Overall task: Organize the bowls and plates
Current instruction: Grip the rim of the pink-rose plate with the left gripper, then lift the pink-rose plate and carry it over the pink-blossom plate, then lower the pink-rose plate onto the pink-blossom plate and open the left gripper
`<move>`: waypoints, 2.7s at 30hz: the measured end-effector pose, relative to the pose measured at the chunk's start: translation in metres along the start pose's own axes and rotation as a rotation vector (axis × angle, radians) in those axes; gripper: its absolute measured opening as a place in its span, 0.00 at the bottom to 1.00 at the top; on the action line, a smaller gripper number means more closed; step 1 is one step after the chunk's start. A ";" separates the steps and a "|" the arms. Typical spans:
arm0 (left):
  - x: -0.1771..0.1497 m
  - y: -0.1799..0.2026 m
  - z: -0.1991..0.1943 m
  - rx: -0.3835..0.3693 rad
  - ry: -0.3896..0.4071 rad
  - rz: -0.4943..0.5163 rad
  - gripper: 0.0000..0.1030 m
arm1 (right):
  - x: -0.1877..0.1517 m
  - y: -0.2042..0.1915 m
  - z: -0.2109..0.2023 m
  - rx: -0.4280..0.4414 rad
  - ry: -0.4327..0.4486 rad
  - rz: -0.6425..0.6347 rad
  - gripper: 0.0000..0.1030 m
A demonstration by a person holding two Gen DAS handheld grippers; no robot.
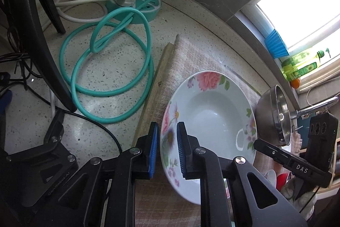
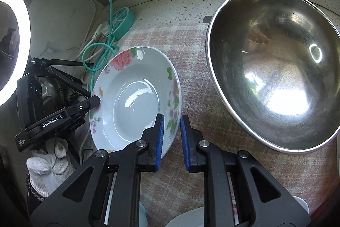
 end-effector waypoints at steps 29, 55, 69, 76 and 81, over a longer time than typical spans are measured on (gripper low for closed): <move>-0.019 0.015 -0.018 0.055 0.046 0.075 0.13 | -0.013 -0.005 -0.017 -0.054 -0.009 -0.108 0.11; -0.063 0.077 -0.068 -0.004 0.125 0.109 0.13 | -0.062 0.019 -0.093 0.006 0.048 -0.093 0.11; -0.110 0.134 -0.062 -0.034 0.080 0.170 0.13 | -0.095 0.062 -0.141 -0.009 0.067 -0.043 0.11; -0.136 0.152 -0.054 -0.029 0.037 0.216 0.13 | -0.115 0.083 -0.155 -0.028 0.058 -0.022 0.11; -0.145 0.157 -0.047 -0.016 0.006 0.243 0.13 | -0.131 0.094 -0.159 -0.026 0.042 -0.004 0.11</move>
Point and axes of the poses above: each gripper's, at about its wrist camera, not at the fingertips, and z roughly the way its jaws point, y to its right, x to its top, the point moved 6 cm from there along z, roughly the way its jaws point, and after that the axes turned 9 degrees about x, right-handed, at the moved point
